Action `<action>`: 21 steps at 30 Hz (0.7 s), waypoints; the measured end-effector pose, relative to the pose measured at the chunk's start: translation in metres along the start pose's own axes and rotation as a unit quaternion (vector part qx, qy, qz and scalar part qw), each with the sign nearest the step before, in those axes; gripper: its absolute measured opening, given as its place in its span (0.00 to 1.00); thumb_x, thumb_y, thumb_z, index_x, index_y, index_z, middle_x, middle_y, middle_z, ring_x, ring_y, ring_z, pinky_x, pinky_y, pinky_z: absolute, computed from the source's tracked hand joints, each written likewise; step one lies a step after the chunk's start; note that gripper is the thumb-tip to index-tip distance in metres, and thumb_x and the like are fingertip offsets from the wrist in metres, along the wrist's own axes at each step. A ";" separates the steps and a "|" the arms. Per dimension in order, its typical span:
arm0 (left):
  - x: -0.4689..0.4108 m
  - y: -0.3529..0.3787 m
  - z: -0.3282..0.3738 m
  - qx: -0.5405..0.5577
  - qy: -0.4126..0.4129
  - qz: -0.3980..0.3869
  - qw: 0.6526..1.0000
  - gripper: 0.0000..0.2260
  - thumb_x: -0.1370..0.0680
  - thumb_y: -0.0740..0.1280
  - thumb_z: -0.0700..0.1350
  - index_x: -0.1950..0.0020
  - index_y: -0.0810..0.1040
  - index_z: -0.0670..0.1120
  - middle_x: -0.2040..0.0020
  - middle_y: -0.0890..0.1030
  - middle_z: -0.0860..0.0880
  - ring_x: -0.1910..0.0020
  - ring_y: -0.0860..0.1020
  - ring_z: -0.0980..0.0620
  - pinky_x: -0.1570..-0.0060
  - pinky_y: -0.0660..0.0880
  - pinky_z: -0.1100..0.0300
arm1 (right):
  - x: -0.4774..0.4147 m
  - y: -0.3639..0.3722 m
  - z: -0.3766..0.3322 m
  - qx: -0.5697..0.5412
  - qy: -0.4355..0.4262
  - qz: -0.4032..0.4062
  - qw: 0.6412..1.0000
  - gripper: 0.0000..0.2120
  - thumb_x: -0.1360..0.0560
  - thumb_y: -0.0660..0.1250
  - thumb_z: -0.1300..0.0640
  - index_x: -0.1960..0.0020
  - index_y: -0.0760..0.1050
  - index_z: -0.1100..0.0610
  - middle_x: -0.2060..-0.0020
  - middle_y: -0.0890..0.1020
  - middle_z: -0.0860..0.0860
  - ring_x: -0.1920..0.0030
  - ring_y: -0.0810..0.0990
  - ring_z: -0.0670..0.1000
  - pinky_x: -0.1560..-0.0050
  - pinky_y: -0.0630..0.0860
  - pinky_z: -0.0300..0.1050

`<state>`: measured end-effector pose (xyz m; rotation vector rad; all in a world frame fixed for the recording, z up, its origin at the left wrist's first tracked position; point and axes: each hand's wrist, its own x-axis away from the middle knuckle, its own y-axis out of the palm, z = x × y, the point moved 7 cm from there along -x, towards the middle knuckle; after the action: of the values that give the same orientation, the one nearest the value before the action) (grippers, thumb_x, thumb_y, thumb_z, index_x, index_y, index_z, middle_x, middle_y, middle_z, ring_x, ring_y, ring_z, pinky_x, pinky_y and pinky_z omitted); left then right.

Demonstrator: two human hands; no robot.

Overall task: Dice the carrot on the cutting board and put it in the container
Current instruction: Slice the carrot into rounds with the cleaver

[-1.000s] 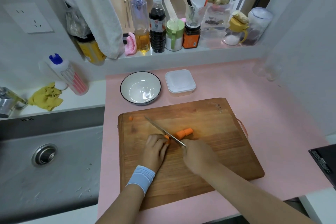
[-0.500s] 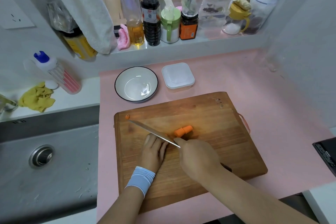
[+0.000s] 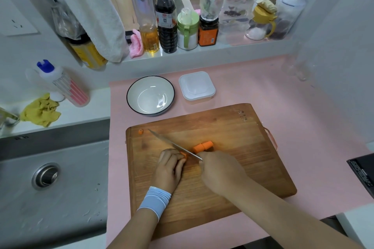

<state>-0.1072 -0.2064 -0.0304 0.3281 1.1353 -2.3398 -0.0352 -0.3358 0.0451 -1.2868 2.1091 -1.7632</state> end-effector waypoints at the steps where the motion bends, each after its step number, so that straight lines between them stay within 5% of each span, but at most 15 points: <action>1: 0.000 0.000 0.000 0.001 -0.003 0.001 1.000 0.02 0.25 0.72 0.36 0.54 0.82 0.41 0.55 0.79 0.48 0.51 0.76 0.51 0.43 0.70 0.64 | -0.001 -0.001 0.000 0.000 0.000 -0.003 1.000 0.07 0.19 0.58 0.57 0.54 0.71 0.50 0.65 0.73 0.47 0.63 0.74 0.53 0.64 0.69 0.47; 9: -0.002 -0.002 -0.001 0.010 -0.020 -0.001 1.000 0.04 0.27 0.73 0.35 0.55 0.82 0.42 0.55 0.79 0.49 0.51 0.75 0.53 0.44 0.70 0.65 | -0.008 -0.005 -0.001 0.010 0.009 -0.023 1.000 0.07 0.18 0.58 0.58 0.53 0.72 0.52 0.64 0.72 0.47 0.65 0.71 0.48 0.66 0.66 0.45; 15: -0.001 -0.002 -0.001 0.024 -0.027 0.007 0.999 0.01 0.25 0.71 0.38 0.55 0.82 0.42 0.55 0.79 0.50 0.51 0.75 0.54 0.45 0.70 0.66 | -0.016 -0.009 0.000 -0.009 0.019 -0.056 0.998 0.09 0.18 0.59 0.59 0.48 0.78 0.55 0.60 0.78 0.50 0.60 0.79 0.52 0.60 0.78 0.47; 21: 0.000 -0.004 0.000 0.030 -0.031 0.014 0.999 0.05 0.23 0.68 0.42 0.55 0.82 0.42 0.55 0.79 0.50 0.51 0.75 0.55 0.45 0.71 0.66 | -0.029 0.008 0.003 -0.011 0.024 -0.069 0.997 0.08 0.18 0.58 0.59 0.50 0.77 0.57 0.62 0.75 0.49 0.62 0.76 0.52 0.69 0.66 0.42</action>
<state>-0.1090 -0.2042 -0.0282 0.2881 1.0256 -2.3463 -0.0193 -0.3196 0.0248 -1.4444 2.1171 -1.8458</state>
